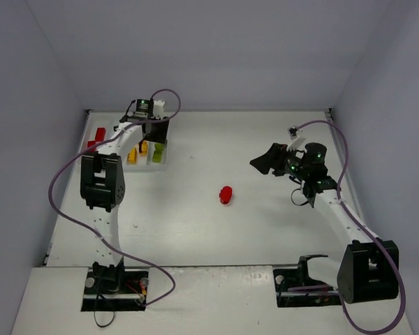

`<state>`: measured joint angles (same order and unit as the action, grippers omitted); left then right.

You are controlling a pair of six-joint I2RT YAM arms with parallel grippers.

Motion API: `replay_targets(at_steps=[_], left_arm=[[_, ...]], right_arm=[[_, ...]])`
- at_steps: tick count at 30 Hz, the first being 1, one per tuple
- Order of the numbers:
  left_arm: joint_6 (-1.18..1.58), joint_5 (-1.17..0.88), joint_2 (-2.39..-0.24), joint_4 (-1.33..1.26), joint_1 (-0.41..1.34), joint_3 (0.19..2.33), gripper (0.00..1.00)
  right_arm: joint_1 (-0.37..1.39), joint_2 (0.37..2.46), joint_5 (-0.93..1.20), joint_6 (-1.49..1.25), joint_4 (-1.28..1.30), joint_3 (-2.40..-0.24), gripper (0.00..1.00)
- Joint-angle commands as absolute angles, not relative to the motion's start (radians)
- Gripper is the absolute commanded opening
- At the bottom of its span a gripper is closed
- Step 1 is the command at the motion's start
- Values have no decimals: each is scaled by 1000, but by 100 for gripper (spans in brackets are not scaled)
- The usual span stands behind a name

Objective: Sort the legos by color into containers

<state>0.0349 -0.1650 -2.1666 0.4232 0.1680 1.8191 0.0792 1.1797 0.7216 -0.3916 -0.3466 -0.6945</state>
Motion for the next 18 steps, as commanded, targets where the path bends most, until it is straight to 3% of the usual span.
replay_targets(at_steps=[1, 5, 9, 13, 18], left_arm=[[48, -201, -1924, 382, 210, 1763, 54], [67, -202, -1767, 347, 305, 1617, 55], [118, -155, -1628, 313, 457, 1453, 65], [224, -74, -1575, 258, 629, 1347, 77], [249, 29, -1630, 227, 825, 1322, 78]], right_arm=[[83, 1138, 723, -373, -394, -710, 68], [81, 1117, 696, -368, -380, -701, 69], [81, 1091, 660, -361, -357, -681, 71], [81, 1043, 632, -370, -342, -658, 72], [80, 983, 597, -380, -322, -608, 72]])
